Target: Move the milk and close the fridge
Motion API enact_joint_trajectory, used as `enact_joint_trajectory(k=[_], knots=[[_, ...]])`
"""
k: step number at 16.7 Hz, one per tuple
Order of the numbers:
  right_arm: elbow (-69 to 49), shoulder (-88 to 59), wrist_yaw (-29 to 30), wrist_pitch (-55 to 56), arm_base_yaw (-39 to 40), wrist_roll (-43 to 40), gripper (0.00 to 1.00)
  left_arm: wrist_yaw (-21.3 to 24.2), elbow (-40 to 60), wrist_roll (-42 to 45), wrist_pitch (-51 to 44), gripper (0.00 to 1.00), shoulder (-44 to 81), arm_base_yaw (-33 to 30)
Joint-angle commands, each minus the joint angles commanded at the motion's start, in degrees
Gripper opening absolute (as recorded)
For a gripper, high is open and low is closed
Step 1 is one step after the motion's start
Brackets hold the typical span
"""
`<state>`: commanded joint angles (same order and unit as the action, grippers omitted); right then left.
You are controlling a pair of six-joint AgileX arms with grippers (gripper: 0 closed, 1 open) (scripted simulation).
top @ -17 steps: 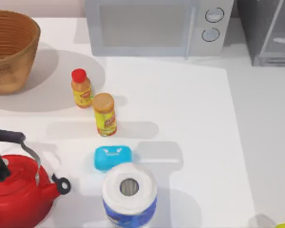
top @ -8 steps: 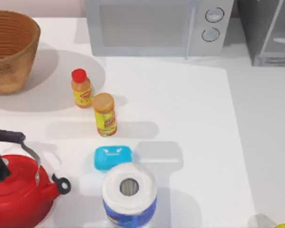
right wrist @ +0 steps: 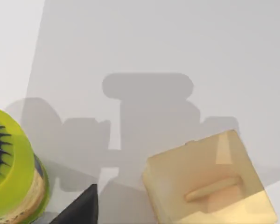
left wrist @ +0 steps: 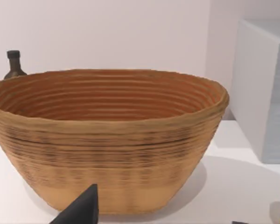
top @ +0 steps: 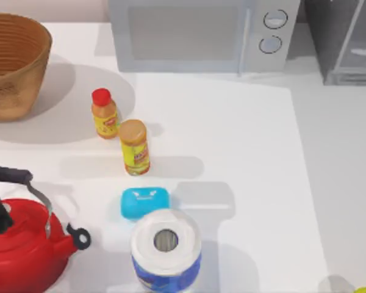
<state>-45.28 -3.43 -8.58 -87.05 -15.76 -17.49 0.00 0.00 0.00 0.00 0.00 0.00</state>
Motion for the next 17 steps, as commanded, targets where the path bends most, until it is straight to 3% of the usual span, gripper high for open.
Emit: enact_joint_trajectory(k=[12,17], knots=[[-23.1,-70.1,-30.9,-0.1,-61.2,-69.1,1.0,0.0,0.0,0.0,0.0,1.0,0.0,0.0],[-28.7,-92.2,-41.3,2.7,-80.7,-90.3,1.0,0.0,0.0,0.0,0.0,1.0,0.0,0.0]])
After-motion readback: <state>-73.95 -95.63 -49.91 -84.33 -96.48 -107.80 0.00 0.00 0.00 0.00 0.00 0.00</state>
